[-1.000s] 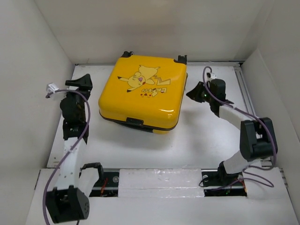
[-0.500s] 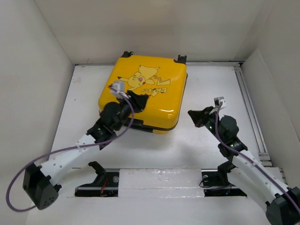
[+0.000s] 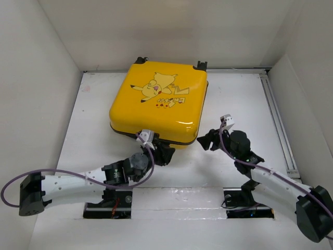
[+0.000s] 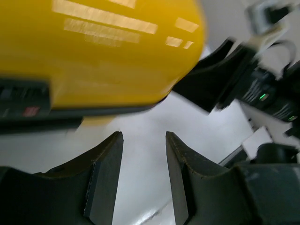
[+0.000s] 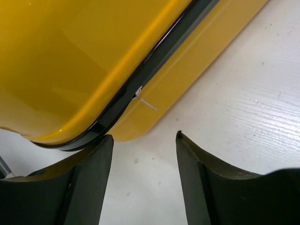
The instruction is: Pack the luggage
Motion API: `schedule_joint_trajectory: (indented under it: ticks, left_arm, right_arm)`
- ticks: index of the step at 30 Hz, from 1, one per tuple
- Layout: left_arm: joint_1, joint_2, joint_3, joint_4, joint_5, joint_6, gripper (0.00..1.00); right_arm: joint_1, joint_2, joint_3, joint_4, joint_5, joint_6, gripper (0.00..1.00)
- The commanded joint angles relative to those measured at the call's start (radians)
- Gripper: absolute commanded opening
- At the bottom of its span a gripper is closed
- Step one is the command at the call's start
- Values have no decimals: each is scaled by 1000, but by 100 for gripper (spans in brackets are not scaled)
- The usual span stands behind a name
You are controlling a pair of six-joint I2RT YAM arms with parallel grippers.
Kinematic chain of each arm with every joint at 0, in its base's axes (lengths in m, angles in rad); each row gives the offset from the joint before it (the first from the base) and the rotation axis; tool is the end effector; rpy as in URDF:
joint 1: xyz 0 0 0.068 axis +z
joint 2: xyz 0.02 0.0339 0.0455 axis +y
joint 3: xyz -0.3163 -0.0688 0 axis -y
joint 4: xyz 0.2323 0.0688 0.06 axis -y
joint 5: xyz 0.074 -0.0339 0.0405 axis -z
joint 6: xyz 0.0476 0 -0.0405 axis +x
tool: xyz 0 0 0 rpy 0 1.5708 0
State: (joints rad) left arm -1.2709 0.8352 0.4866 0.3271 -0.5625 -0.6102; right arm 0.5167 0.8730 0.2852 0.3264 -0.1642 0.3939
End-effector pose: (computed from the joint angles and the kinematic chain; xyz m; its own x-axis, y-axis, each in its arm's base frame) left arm 0.0718 -0.1461 0.3226 -0.3781 -0.4183 -0.8259 0.5296 0.6340 -0.5635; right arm 0.1354 0.0859 0.2457 -0.4472 0.1814 -0.8758 -0.4906 0.7690 0.4098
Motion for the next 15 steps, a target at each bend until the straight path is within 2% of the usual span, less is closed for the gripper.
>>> schedule_joint_trajectory:
  ticks: [1, 6, 9, 11, 15]
  left_arm:
    - [-10, -103, -121, -55, -28, -222, 38]
    - [-10, -87, -220, -167, -80, -390, 38]
    - [24, -59, -229, -168, -91, -419, 43]
    - [77, -30, -239, -126, -91, -419, 46]
    - [192, 10, -249, -62, -10, -392, 47]
  right_arm:
    - [23, 38, 34, 74, 93, -46, 62]
    - [45, 176, 127, 91, 94, -111, 60]
    - [74, 228, 138, 127, 141, -167, 60]
    - [74, 244, 138, 180, 105, -211, 53]
    - [74, 279, 138, 211, 80, -251, 53]
